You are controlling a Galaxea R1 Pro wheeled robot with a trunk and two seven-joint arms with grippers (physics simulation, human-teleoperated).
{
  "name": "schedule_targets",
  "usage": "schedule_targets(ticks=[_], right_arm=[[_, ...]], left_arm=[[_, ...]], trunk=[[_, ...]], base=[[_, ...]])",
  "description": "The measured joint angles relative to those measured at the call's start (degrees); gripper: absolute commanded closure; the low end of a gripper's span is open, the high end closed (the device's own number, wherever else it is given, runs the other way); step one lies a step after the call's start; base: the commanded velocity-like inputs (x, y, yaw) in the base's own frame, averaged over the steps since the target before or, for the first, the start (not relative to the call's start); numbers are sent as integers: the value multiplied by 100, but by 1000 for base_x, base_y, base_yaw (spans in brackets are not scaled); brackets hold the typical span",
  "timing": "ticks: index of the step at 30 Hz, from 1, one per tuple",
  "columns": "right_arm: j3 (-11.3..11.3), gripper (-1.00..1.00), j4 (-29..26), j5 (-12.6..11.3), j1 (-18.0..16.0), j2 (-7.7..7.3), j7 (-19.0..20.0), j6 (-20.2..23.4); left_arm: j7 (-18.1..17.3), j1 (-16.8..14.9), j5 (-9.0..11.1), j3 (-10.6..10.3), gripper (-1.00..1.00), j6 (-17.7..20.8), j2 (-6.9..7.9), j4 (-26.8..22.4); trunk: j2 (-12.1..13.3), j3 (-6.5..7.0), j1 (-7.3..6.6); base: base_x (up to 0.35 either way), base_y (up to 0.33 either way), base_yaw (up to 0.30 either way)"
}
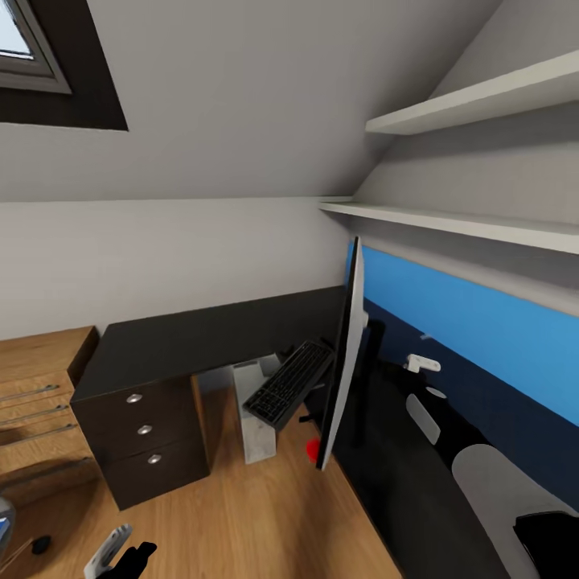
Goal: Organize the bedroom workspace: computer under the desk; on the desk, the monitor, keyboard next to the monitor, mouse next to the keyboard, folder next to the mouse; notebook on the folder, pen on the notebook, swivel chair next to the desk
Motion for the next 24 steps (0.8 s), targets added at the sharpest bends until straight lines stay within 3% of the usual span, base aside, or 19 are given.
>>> schedule_targets(ticks=[24], right_arm=[[0, -100, -29, 1, 0, -2, -4, 9]], left_arm=[[-5, -1, 6, -3, -100, 0, -7, 0]], trunk=[[1, 0, 2]], base=[[100, 29, -1]])
